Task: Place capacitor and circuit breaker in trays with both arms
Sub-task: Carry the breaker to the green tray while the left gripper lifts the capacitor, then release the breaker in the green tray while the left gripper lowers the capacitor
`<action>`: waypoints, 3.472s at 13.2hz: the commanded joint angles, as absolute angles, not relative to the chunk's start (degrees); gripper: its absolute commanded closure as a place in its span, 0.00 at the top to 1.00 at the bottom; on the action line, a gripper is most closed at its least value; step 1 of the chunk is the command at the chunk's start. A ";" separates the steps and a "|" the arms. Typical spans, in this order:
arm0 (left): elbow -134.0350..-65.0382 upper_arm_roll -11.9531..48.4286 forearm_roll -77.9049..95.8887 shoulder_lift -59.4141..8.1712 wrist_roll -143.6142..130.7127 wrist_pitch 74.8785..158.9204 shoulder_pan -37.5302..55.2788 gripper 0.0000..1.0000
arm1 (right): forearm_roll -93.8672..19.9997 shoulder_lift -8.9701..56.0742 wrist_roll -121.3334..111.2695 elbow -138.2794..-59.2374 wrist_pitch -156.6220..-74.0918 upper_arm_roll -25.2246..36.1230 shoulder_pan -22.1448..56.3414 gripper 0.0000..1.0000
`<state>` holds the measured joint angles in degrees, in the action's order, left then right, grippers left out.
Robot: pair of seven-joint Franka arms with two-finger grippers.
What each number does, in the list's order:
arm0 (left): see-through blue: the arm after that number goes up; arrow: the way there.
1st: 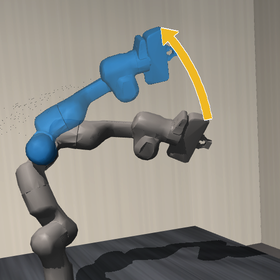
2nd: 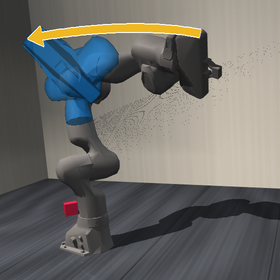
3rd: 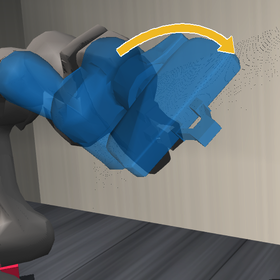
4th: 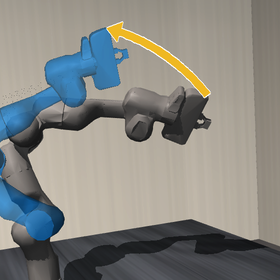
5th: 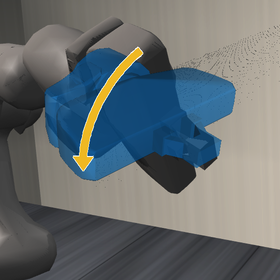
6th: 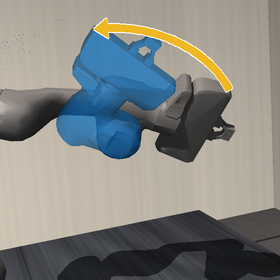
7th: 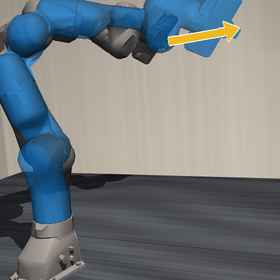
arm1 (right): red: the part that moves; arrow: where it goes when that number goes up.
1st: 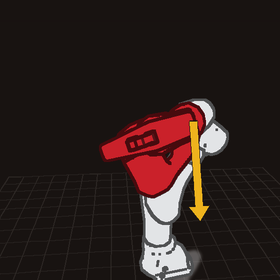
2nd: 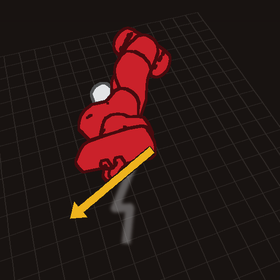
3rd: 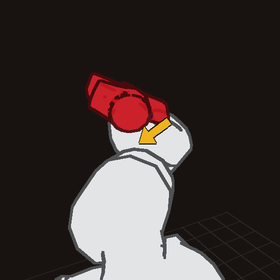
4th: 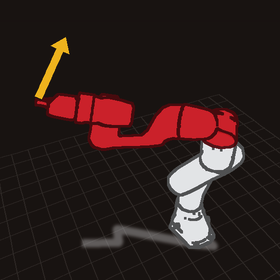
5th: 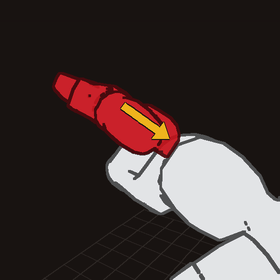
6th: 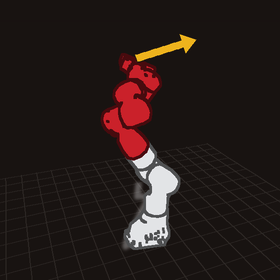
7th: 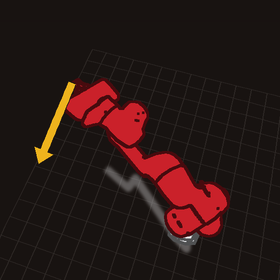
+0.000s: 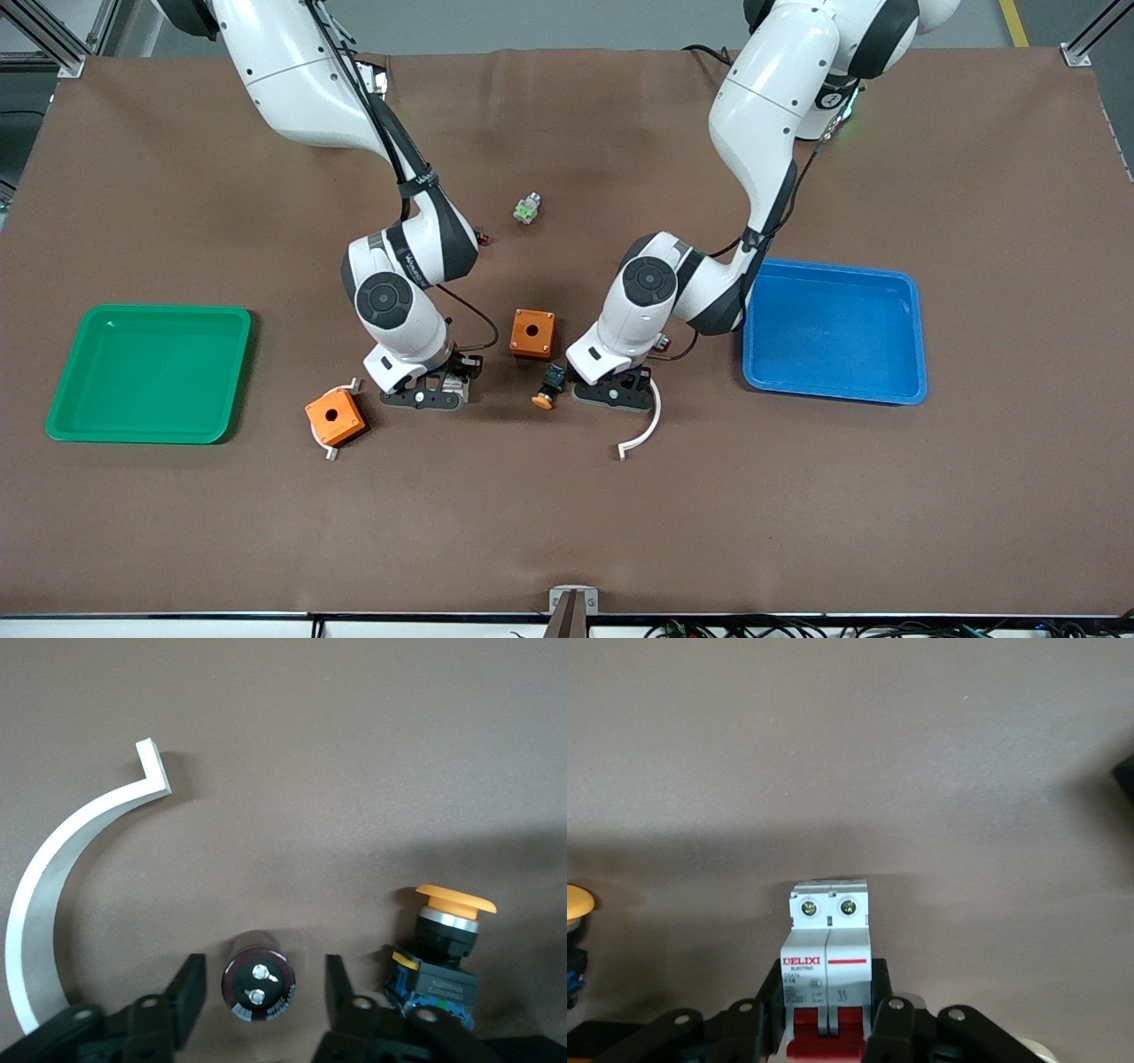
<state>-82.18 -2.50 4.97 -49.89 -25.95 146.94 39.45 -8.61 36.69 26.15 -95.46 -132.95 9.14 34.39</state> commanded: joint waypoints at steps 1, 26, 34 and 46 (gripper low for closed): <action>-80.95 -3.43 3.87 -50.63 -26.28 146.60 39.90 0.46 | -9.23 29.29 20.25 -93.61 -121.51 9.58 30.87 0.00; -109.14 -3.60 3.78 -18.91 -4.85 122.85 10.03 0.01 | -3.96 35.59 -53.61 -97.03 -122.08 9.58 -10.81 0.10; -126.29 -3.60 3.78 -19.42 2.72 147.29 5.28 0.01 | -6.58 32.97 -52.65 -89.84 -111.38 8.27 -10.02 1.00; -117.28 -0.97 3.96 -17.32 1.24 140.58 5.80 1.00 | -7.21 12.41 -5.64 -85.52 -89.31 8.35 4.92 1.00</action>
